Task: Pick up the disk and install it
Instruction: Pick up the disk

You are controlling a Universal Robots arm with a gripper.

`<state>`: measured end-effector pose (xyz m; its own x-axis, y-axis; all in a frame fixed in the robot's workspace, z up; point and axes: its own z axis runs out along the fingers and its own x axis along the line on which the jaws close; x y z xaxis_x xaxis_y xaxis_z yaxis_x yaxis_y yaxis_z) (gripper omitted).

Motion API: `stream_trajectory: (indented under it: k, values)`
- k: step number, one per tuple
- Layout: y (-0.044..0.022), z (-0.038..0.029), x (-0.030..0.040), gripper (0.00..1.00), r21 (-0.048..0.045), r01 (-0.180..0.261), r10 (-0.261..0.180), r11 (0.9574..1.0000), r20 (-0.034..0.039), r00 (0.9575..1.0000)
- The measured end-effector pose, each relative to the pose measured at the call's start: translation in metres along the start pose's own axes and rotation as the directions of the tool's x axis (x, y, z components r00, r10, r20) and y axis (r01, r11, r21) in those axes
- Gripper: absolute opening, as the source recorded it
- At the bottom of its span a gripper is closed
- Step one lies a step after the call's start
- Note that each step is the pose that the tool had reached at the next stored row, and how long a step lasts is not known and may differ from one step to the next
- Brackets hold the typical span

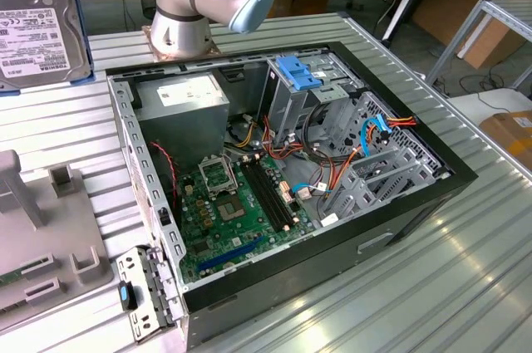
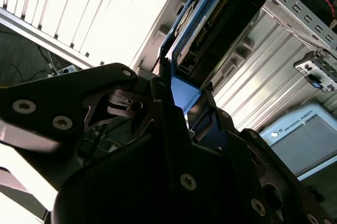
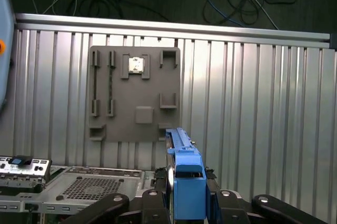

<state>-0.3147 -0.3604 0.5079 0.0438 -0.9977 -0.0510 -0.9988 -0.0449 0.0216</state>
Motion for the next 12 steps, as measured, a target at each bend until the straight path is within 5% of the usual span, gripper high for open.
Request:
stream_trajectory:
  k: [12]
  values:
    - [-0.0183, -0.0004, 0.0006, 0.36, 0.0000, 0.000, 0.000, 1.0000, 0.0000, 1.0000]
